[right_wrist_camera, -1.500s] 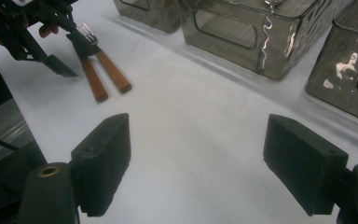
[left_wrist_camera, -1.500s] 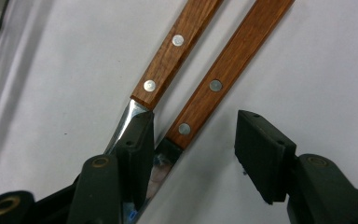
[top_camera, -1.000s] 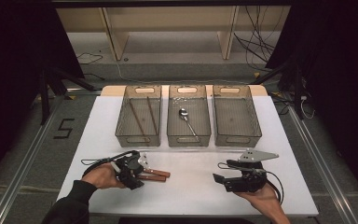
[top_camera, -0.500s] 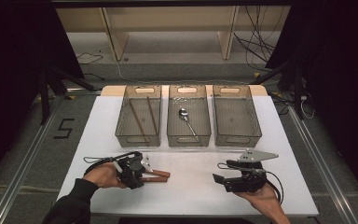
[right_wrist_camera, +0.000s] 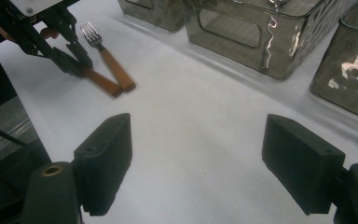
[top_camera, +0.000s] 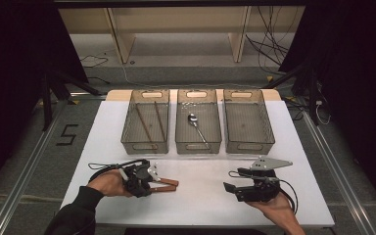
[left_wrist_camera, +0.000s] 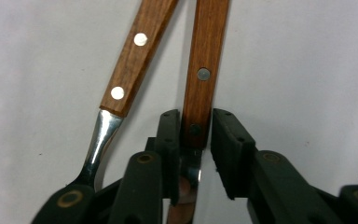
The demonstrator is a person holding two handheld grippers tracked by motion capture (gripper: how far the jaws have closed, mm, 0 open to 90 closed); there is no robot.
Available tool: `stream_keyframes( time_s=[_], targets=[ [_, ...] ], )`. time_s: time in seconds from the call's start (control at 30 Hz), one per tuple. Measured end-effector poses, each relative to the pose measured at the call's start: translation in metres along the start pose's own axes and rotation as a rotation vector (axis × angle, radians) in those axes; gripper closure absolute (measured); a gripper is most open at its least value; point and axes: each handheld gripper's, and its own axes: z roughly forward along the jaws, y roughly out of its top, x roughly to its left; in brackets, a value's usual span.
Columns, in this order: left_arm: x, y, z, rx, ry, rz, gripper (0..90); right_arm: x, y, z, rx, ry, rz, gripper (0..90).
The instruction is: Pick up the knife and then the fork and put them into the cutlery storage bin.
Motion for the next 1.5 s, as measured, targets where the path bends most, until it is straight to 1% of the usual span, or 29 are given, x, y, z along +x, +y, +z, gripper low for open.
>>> stream_keyframes(
  time_s=[0.07, 0.1, 0.27, 0.3, 0.37, 0.43, 0.53, 0.6, 0.7, 0.73, 0.87, 0.93, 1.0, 1.03, 1.13, 1.17, 1.23, 1.27, 1.37, 1.43, 1.5],
  targets=[
    [-0.001, 0.0, 0.0, 0.0, 0.004, 0.007, 74.1, 0.0, 0.0, 0.0, -0.001, -0.001, 0.001, 25.1],
    [-0.001, 0.001, 0.0, 0.007, 0.004, 0.025, 74.5, 0.0, 0.0, 0.0, 0.0, -0.001, 0.001, 25.0],
    [-0.003, 0.001, 0.0, -0.001, 0.01, 0.04, 76.2, 0.0, 0.0, 0.0, 0.001, -0.001, 0.002, 25.1],
    [-0.003, 0.001, -0.001, 0.007, 0.012, 0.054, 76.3, 0.0, 0.0, 0.0, 0.0, -0.001, 0.001, 25.1],
    [-0.004, 0.001, -0.001, 0.005, 0.018, 0.058, 76.6, 0.0, 0.0, 0.0, -0.001, -0.001, 0.001, 25.2],
    [-0.005, 0.001, -0.001, 0.003, 0.014, 0.059, 76.7, 0.0, 0.0, 0.0, -0.003, -0.001, 0.0, 25.2],
    [-0.007, 0.002, -0.001, 0.001, -0.006, 0.056, 76.8, 0.0, 0.0, 0.0, -0.004, 0.0, 0.002, 25.3],
    [-0.009, 0.003, -0.002, -0.003, 0.001, 0.059, 76.9, 0.001, 0.001, -0.001, -0.009, 0.0, 0.0, 25.4],
    [-0.01, 0.005, -0.004, -0.025, -0.001, 0.064, 76.9, 0.001, 0.001, -0.001, -0.008, 0.001, -0.002, 25.4],
    [-0.01, 0.005, -0.006, -0.02, 0.007, 0.079, 76.9, 0.001, 0.001, -0.001, -0.009, 0.001, -0.002, 25.4],
    [-0.012, 0.007, -0.012, -0.052, 0.015, 0.075, 77.0, 0.001, 0.001, 0.0, -0.009, 0.001, -0.001, 25.4],
    [-0.013, 0.008, -0.014, -0.063, 0.01, 0.074, 77.0, 0.001, 0.001, 0.0, -0.008, 0.001, -0.002, 25.4],
    [-0.013, 0.009, -0.016, -0.071, 0.006, 0.069, 77.0, 0.001, 0.001, 0.0, -0.009, 0.002, -0.002, 25.4],
    [-0.013, 0.009, -0.016, -0.071, 0.011, 0.072, 77.0, 0.002, 0.001, 0.0, -0.009, 0.002, -0.004, 25.4],
    [-0.014, 0.011, -0.02, -0.086, 0.008, 0.077, 77.0, 0.004, 0.002, -0.001, -0.017, 0.007, -0.011, 25.4],
    [-0.014, 0.012, -0.022, -0.09, 0.004, 0.07, 77.0, 0.004, 0.003, -0.001, -0.019, 0.007, -0.012, 25.4],
    [-0.015, 0.015, -0.025, -0.095, 0.009, 0.073, 77.0, 0.006, 0.004, -0.002, -0.024, 0.012, -0.017, 25.4],
    [-0.015, 0.016, -0.027, -0.097, 0.005, 0.079, 77.0, 0.007, 0.004, -0.002, -0.025, 0.012, -0.018, 25.4],
    [-0.015, 0.021, -0.033, -0.108, 0.005, 0.058, 77.0, 0.009, 0.006, -0.003, -0.034, 0.016, -0.024, 25.3],
    [-0.015, 0.027, -0.037, -0.096, 0.014, 0.043, 77.0, 0.01, 0.007, -0.004, -0.039, 0.019, -0.031, 25.4],
    [-0.016, 0.034, -0.04, -0.095, 0.011, 0.042, 76.9, 0.012, 0.008, -0.004, -0.047, 0.018, -0.037, 25.4]
  ],
)
